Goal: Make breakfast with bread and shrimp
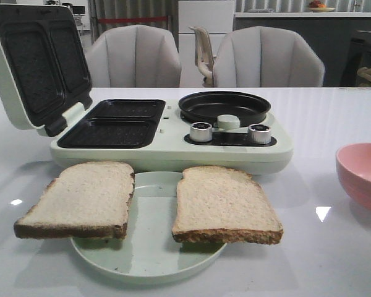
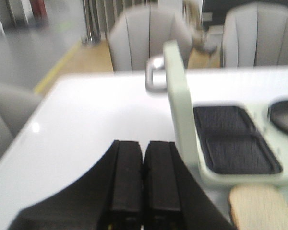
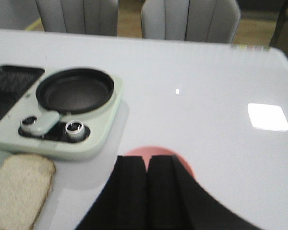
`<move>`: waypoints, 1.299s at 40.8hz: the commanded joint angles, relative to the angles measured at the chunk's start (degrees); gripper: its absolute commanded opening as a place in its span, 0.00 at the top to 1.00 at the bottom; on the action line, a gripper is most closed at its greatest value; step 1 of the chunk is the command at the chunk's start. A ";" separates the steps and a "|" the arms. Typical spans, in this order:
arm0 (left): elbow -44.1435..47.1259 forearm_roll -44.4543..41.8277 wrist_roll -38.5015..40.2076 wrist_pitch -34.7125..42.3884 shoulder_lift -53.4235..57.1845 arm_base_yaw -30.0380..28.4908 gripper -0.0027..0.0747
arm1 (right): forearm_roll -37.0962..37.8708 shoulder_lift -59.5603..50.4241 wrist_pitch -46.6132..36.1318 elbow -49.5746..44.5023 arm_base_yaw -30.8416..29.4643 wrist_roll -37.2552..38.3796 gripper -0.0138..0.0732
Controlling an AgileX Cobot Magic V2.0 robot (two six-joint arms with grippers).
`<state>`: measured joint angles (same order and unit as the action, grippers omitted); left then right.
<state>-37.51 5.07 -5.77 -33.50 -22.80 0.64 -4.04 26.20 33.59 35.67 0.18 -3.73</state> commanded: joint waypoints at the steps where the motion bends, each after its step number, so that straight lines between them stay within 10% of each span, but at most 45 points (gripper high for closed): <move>1: -1.94 0.54 0.27 0.28 -3.44 0.29 0.84 | 0.27 4.04 -1.14 1.95 -0.09 -0.12 0.80; 16: -1.94 0.54 0.27 -0.88 -11.72 0.29 0.80 | 0.27 11.97 1.62 1.95 -0.09 -0.12 0.70; 23: -1.94 0.54 0.27 -0.56 -13.19 0.29 0.36 | 0.27 12.44 1.11 1.95 -0.09 -0.12 0.31; 28: -1.94 0.54 -0.55 -0.82 -14.54 0.29 0.16 | 0.22 12.44 1.44 1.95 -0.09 -0.12 0.22; 53: 2.22 -1.54 -15.79 0.68 -29.92 32.33 0.28 | 0.22 12.44 1.58 1.95 -0.09 -0.12 0.22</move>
<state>-35.41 5.25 -20.00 -37.97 -50.90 29.17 -3.83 38.17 38.79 35.67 0.18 -3.73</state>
